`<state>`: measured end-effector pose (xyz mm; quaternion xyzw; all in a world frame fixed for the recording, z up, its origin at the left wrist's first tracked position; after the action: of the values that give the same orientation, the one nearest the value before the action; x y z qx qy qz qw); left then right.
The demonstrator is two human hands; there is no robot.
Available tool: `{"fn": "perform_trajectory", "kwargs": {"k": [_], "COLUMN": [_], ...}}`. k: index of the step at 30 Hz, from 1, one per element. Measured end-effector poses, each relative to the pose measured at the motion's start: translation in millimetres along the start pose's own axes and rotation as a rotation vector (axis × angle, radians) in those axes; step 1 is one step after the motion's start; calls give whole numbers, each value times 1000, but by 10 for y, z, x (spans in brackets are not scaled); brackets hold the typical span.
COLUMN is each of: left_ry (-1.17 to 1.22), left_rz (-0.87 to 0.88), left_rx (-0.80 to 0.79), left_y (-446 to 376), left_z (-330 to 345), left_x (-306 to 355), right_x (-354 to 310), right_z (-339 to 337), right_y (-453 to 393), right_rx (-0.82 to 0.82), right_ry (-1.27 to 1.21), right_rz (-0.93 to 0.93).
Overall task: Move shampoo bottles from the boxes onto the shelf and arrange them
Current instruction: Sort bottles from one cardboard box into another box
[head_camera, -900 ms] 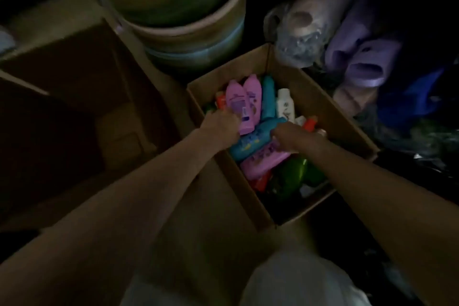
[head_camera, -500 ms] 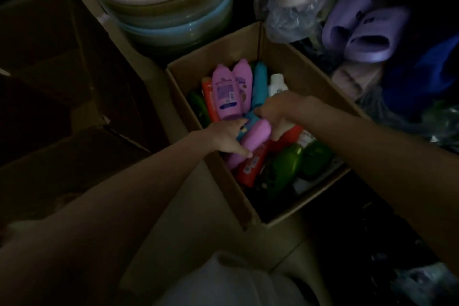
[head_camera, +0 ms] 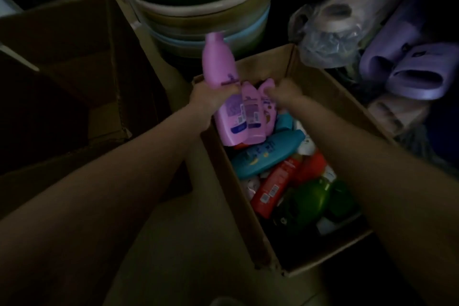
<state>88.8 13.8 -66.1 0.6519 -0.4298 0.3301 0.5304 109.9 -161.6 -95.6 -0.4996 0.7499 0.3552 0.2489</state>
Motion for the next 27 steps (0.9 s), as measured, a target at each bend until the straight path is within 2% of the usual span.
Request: {"fn": "perform_trajectory", "kwargs": {"k": [2,3,5,7,10,13,14,16,18,20,23,25,27], "left_ry": [-65,-117,-194,-198,-180,-128,-95,-43,8,64,82,-167,-552], "left_rz": [50,82,120,135,144,176,195,235,286,387,558,551,404], "left_rx": [10,2,-38,-65,-82,-99,-95,-61,-23,30,202,378,443], "left_y": [-49,-87,-91,-99,-91,-120,-125,-83,-30,28,123,99,5], "left_z": [-102,-148,-175,-230,-331,-445,-510,-701,-973,-1355,-2122,-2604,-2930], "left_x": [174,274,496,661,825,885,922,1033,1200,1385,1565,1485,1174], "right_x": [279,356,469,514,502,252,122,-157,-451,-853,-1647,-2215,-2708], "right_z": [514,755,1059,1187,1106,958,900,813,720,596,434,452,650], "right_y": [-87,-85,-29,9,27,123,215,412,618,848,1170,1263,1291], "right_rx": [-185,-215,-174,-114,-143,-246,-275,-319,-299,-267,-273,-278,-307], "right_ry": [194,265,359,328,21,-635,-782,-994,-1092,-1048,-742,-478,-235], "right_rz": [130,148,169,208,287,381,386,328,221,55,-192,-350,-415]}}
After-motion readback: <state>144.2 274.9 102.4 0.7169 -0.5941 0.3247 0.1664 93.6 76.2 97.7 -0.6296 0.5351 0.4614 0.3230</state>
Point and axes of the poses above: each hand's wrist, its own y-axis away from the middle knuckle, its own z-axis out of the palm, x = y × z, the point moved 4 cm from there along -y, towards the middle knuckle, and after that the axes turned 1 degree about -z, right-handed, at the moved point
